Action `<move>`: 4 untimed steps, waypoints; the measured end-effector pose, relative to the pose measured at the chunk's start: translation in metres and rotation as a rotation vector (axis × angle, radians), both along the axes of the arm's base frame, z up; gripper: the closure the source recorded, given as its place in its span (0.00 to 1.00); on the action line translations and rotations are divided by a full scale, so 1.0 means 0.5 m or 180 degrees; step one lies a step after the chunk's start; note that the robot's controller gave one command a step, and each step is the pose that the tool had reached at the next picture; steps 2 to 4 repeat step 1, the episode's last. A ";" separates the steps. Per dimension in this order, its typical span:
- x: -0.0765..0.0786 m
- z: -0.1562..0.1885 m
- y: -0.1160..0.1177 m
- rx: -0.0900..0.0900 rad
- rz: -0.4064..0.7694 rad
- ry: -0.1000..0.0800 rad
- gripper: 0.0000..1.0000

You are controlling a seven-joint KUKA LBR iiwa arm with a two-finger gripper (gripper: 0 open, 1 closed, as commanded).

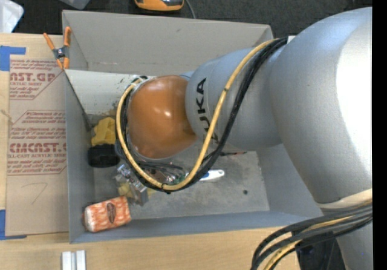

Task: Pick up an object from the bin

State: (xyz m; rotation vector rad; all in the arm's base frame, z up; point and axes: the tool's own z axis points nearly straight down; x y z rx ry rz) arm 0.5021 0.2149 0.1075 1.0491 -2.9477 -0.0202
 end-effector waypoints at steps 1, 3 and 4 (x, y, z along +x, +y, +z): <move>0.005 0.093 0.002 0.0012 -0.0001 -0.0030 1.00; 0.005 0.093 0.002 0.0012 -0.0001 -0.0030 1.00; 0.005 0.093 0.002 0.0012 -0.0001 -0.0030 1.00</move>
Offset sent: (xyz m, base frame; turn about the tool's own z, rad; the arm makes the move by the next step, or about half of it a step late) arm 0.0021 0.0007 0.0818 0.0001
